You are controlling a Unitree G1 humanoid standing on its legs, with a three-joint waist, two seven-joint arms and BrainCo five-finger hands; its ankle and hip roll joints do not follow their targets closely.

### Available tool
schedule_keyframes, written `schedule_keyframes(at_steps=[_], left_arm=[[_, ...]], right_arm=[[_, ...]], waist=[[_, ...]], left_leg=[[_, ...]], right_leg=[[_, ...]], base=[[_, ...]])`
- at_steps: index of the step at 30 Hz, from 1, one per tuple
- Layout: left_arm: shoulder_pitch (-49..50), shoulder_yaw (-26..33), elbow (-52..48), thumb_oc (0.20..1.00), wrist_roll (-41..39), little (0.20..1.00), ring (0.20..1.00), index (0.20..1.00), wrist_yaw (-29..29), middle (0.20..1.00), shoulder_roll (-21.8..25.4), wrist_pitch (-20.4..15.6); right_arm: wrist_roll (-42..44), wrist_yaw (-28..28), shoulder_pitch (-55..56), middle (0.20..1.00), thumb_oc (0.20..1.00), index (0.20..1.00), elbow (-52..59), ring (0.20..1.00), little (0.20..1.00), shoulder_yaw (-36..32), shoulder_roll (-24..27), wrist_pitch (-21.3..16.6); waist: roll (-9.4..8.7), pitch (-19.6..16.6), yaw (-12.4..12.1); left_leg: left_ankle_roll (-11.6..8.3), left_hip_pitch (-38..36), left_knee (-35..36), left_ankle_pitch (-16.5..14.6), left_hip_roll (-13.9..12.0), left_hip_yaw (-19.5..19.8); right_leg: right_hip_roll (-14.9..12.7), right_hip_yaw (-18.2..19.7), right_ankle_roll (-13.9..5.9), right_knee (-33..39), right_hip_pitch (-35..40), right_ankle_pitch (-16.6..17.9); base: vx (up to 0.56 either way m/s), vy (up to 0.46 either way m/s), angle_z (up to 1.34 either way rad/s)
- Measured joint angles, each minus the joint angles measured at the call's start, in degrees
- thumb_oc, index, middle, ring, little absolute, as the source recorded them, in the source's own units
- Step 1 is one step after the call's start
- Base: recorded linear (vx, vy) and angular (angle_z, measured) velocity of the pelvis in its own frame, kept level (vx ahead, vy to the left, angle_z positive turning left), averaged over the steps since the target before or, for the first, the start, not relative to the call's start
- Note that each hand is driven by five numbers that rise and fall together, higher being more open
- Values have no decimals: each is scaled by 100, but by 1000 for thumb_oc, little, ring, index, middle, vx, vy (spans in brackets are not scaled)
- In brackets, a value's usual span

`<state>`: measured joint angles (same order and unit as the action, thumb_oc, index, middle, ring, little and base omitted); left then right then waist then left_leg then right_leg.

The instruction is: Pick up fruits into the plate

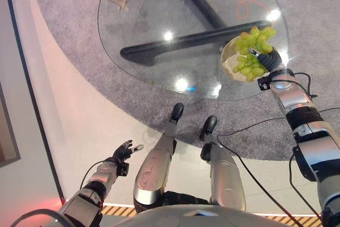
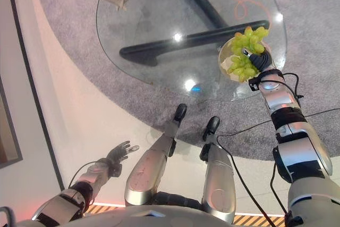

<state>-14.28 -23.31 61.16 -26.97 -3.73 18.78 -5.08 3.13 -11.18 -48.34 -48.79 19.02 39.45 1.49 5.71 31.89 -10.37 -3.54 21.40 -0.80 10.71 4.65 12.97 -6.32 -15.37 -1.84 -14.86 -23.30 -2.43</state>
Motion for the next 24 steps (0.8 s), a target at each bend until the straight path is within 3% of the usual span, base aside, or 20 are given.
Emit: schedule_keyframes(at_steps=[11,12,13,19,24], left_arm=[[-58,-245,-572,1000,-169,1000,1000,1000,75,1000,38,-4],[-59,-245,-602,1000,-172,1000,1000,1000,74,1000,42,-6],[-66,-247,-638,1000,-186,1000,1000,1000,70,1000,46,-10],[-62,-343,-640,1000,-289,1000,1000,1000,-9,1000,48,-10],[-62,-349,-798,1000,-285,1000,1000,1000,-11,1000,47,-19]], right_arm=[[-439,-372,-997,200,200,200,-928,200,200,339,-128,627],[-448,-372,-1033,382,382,382,-1001,382,382,346,-149,660],[-484,-375,-1090,1000,1000,1000,-1118,1000,1000,387,-178,758],[-658,-741,-1105,1000,1000,1000,-1683,1000,1000,444,-232,1240],[-709,-884,-1114,1000,1000,1000,-1732,1000,1000,443,-239,1384]], waist=[[-3,-3,-73],[-2,-4,-68],[-2,-4,-69],[0,-5,-80],[4,-7,-72]], left_leg=[[10,586,-326,18,233,-5],[11,647,-366,18,239,-6],[8,739,-424,6,244,-16],[6,955,-548,-32,246,-50],[11,988,-578,-37,227,-94]], right_leg=[[-336,92,40,-1114,-932,-401],[-344,94,46,-1153,-983,-406],[-352,105,54,-1226,-1090,-410],[-354,169,56,-1418,-1357,-442],[-328,213,56,-1421,-1404,-442]], base=[[-9,62,5],[-24,48,1],[-28,45,1],[-35,14,-2],[-53,-14,-4]])
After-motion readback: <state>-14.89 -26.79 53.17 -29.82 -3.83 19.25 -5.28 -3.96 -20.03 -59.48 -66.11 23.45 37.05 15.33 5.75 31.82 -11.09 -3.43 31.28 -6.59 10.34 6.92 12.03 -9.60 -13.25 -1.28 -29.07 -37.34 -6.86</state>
